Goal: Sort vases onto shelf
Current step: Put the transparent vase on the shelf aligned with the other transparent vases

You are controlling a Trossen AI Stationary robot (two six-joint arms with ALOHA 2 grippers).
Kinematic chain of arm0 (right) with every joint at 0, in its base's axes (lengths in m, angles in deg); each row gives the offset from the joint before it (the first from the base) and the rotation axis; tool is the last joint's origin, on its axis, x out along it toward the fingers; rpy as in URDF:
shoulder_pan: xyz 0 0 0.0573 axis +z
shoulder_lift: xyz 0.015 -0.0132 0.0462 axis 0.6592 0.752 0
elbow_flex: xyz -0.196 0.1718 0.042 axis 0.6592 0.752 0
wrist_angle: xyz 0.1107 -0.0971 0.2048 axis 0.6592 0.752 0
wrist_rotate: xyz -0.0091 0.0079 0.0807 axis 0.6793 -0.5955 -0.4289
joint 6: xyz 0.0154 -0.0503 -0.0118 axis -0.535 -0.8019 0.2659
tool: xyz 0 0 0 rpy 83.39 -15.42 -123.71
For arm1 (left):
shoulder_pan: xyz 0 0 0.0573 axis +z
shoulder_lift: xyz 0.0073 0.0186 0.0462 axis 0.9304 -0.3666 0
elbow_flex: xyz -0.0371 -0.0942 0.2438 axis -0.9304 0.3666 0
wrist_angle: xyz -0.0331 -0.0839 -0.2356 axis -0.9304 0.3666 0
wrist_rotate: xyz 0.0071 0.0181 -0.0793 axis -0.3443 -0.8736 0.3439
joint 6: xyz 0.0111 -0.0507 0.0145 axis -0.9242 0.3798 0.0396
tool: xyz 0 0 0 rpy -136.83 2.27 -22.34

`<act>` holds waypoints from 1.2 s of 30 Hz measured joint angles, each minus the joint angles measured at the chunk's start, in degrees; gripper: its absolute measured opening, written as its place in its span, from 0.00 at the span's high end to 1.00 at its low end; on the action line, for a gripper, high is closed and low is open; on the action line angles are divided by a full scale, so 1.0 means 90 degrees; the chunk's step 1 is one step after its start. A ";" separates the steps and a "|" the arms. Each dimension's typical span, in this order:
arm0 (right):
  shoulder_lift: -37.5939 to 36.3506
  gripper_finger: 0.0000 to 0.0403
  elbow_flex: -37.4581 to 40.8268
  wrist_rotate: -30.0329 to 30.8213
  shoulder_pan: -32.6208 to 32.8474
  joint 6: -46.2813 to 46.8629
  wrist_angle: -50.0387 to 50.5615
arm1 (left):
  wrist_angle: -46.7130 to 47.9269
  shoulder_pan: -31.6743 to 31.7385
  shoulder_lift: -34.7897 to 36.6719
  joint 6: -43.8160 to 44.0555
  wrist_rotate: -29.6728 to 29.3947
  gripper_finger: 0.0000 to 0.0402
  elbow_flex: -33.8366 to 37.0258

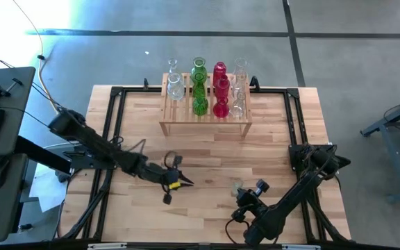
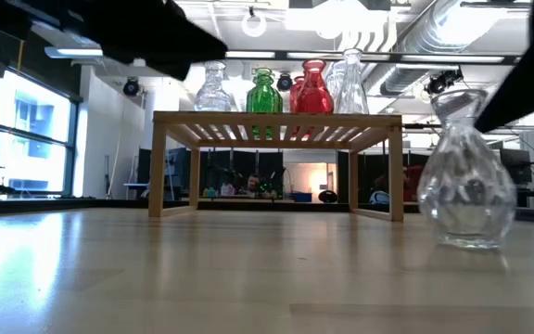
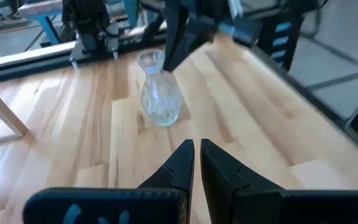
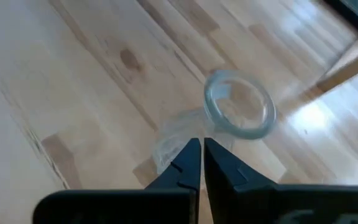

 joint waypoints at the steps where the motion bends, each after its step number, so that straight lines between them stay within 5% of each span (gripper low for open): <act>1: 0.0000 0.99 0.0000 0.0080 -0.0018 -0.0100 -0.0075 | -0.0041 -0.0039 -0.0185 -0.0031 -0.0076 0.95 -0.0062; 12: 0.0000 1.00 0.0000 0.0513 -0.0454 -0.1658 -0.1394 | -0.0541 -0.0109 -0.1575 -0.0052 -0.0185 0.95 -0.0874; 29: 0.0000 1.00 0.0000 0.1234 -0.0882 -0.3115 -0.2459 | -0.0485 -0.0007 -0.1706 -0.0047 -0.0475 0.95 -0.1038; 36: 0.0000 1.00 0.0000 0.1235 -0.0878 -0.3234 -0.2455 | -0.0483 -0.0009 -0.1706 0.0089 -0.0674 0.78 -0.1035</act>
